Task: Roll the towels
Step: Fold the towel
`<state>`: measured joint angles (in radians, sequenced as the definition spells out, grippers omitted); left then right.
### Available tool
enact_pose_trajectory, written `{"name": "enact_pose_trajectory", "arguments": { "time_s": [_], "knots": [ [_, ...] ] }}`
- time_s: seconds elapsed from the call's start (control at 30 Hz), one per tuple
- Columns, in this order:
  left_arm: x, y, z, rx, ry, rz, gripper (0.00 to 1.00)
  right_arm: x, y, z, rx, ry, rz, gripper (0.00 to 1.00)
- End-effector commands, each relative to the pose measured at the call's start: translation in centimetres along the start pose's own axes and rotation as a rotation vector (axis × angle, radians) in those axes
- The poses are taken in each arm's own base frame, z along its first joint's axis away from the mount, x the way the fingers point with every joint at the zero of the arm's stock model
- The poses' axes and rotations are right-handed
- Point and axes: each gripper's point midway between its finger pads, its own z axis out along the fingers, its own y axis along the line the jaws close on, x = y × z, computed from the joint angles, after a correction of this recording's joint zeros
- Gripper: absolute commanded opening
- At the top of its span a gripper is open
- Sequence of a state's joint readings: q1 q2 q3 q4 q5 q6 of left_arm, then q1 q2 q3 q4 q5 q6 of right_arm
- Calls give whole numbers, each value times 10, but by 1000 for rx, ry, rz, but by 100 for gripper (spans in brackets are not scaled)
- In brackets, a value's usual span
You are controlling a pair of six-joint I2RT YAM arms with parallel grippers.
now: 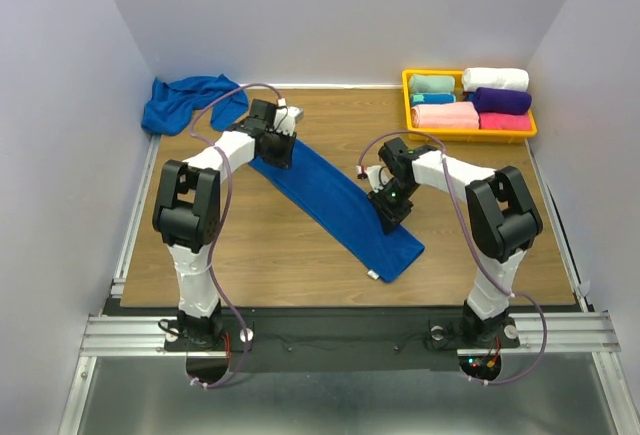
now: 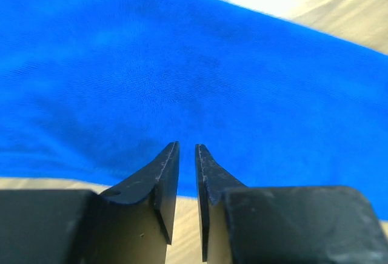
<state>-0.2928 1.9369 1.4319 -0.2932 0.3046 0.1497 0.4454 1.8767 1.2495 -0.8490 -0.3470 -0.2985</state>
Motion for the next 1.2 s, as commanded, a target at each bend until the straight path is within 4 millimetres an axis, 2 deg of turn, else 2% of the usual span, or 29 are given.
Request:
{"name": "enact_pose_trajectory", "arguments": {
  "time_s": [0.0, 0.03, 0.07, 0.2, 0.27, 0.3, 0.33, 0.37, 0.43, 0.47, 0.5, 0.53, 0.57, 0.63, 0.7, 0.73, 0.77, 0.8, 0.83, 0.87, 0.9, 0.93, 0.97, 1.0, 1.03, 1.07, 1.1, 1.13, 1.17],
  "knots": [
    [8, 24, 14, -88, 24, -95, 26, -2, -9, 8, 28, -7, 32, 28],
    [12, 26, 20, -93, 40, -93, 26, 7, -4, 14, 7, 12, 39, 28],
    [7, 29, 22, -103, 35, -86, 26, 10, -1, 15, -12, 17, 45, 27],
    [7, 37, 44, -104, 60, -66, 25, 21, 35, 31, -162, 33, 68, 28],
    [-10, 38, 51, -83, 39, -26, 25, 17, 49, 37, -215, 25, 65, 28],
    [-12, 38, 55, -75, 48, -16, 25, 12, 59, 42, -270, 13, 77, 28],
    [-4, 40, 69, -62, 79, -15, 25, 10, 68, 46, -299, 14, 70, 28],
    [-25, 38, 70, -40, 42, 5, 25, 6, 75, 50, -323, 7, 71, 28],
    [-25, 39, 84, -17, 57, 23, 25, -2, 94, 61, -383, -2, 73, 29],
    [-42, 37, 83, -3, 20, 38, 25, -6, 101, 65, -399, -7, 71, 29],
    [-45, 37, 86, 8, 19, 47, 25, -17, 110, 66, -425, -37, 75, 29],
    [-46, 37, 91, 16, 19, 50, 26, -20, 121, 71, -440, -32, 61, 29],
    [-59, 36, 87, 21, -7, 56, 27, -32, 129, 69, -457, -54, 62, 29],
    [-75, 35, 78, 22, -42, 66, 29, -38, 134, 70, -459, -59, 52, 29],
    [-91, 34, 60, 13, -80, 83, 34, -46, 132, 62, -430, -90, 39, 29],
    [-105, 31, 37, 6, -119, 95, 37, -49, 131, 57, -419, -107, 31, 32],
    [-115, 30, 23, 6, -149, 105, 45, -52, 132, 48, -409, -130, 20, 33],
    [-123, 33, 7, 1, -180, 110, 50, -59, 135, 30, -400, -182, 1, 35],
    [-147, 25, -35, 2, -269, 143, 57, -63, 137, 17, -398, -216, -11, 41],
    [-140, 22, -48, 9, -279, 147, 73, -66, 140, 6, -398, -243, -25, 44],
    [-153, 19, -70, 1, -351, 177, 83, -72, 147, -19, -386, -311, -64, 48],
    [-157, 15, -91, -4, -395, 207, 94, -74, 150, -31, -384, -343, -85, 53],
    [-155, 7, -129, -18, -457, 251, 99, -70, 153, -37, -386, -358, -97, 58],
    [-170, -6, -181, -47, -583, 307, 99, -70, 162, -56, -402, -400, -128, 58],
    [-168, -10, -197, -58, -618, 327, 99, -66, 163, -60, -407, -407, -125, 55],
    [-148, -11, -195, -62, -599, 325, 99, -57, 166, -59, -426, -392, -118, 53],
    [-152, -21, -229, -87, -675, 369, 99, -48, 174, -63, -471, -383, -126, 52],
    [-146, -25, -237, -90, -687, 374, 99, -41, 176, -60, -489, -367, -124, 50],
    [-132, -24, -233, -94, -667, 368, 99, -27, 178, -51, -514, -331, -115, 49]
  ]
}}
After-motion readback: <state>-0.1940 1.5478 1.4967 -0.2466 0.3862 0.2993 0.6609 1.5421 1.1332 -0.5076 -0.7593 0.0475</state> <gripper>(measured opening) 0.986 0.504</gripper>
